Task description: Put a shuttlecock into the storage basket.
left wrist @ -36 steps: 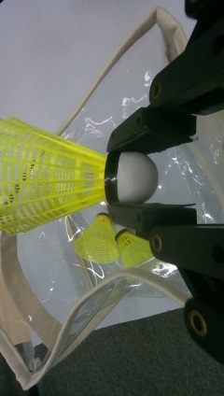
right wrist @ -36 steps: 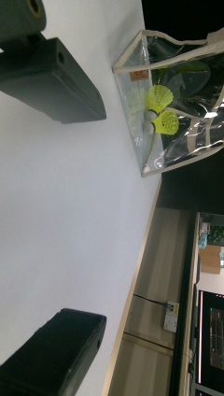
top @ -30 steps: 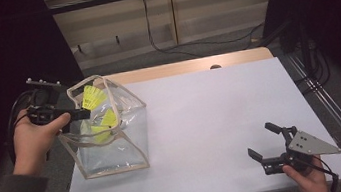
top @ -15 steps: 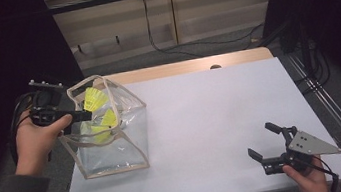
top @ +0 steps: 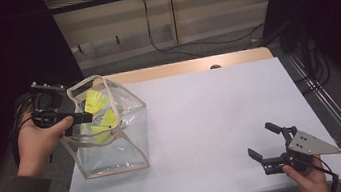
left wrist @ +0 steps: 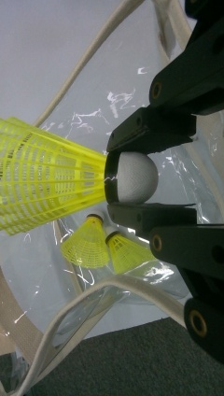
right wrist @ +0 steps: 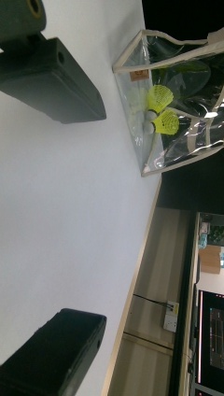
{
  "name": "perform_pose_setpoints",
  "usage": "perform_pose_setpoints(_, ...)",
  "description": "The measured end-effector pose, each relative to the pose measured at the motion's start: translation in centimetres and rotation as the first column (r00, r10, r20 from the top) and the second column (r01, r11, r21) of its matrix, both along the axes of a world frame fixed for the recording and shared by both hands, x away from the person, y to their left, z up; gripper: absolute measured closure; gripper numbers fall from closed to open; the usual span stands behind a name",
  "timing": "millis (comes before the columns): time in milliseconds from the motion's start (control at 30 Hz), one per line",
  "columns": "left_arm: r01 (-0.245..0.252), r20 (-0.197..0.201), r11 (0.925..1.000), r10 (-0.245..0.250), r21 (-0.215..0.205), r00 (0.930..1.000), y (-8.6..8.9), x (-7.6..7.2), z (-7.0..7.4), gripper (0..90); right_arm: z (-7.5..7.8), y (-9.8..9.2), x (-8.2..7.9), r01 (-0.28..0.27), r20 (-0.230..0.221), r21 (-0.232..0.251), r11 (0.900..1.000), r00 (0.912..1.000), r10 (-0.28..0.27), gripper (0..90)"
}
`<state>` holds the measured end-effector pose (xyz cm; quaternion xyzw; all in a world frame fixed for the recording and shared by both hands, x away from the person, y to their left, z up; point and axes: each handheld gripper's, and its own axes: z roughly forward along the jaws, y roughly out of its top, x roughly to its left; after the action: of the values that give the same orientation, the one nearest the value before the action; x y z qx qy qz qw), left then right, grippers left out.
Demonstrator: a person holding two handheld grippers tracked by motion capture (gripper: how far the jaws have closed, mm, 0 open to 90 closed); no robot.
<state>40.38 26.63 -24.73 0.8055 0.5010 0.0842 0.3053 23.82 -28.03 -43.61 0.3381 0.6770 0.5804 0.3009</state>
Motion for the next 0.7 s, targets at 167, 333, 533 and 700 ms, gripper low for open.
perform_pose_setpoints(167,-0.012,0.000,0.9999,0.012,-0.008,0.9999,0.00,-0.05,-0.15,64.9,0.01,-0.01,0.00,0.000,0.002,0.001,1.000,1.0000,0.000,3.1)
perform_pose_setpoints(333,-0.007,-0.007,1.0000,0.007,-0.003,1.0000,0.12,-0.09,-0.28,64.9,0.00,0.00,0.00,0.000,0.002,0.001,1.000,1.0000,0.000,3.1)
perform_pose_setpoints(533,-0.005,-0.013,1.0000,0.005,-0.002,0.9999,0.16,-0.08,-0.71,64.9,0.00,0.00,0.01,0.000,0.002,0.001,1.000,1.0000,0.000,3.1)
perform_pose_setpoints(700,-0.005,-0.018,1.0000,0.005,-0.002,0.9998,0.05,-0.05,-0.99,64.9,0.00,0.00,0.00,0.000,0.002,0.001,1.000,1.0000,0.000,3.1)
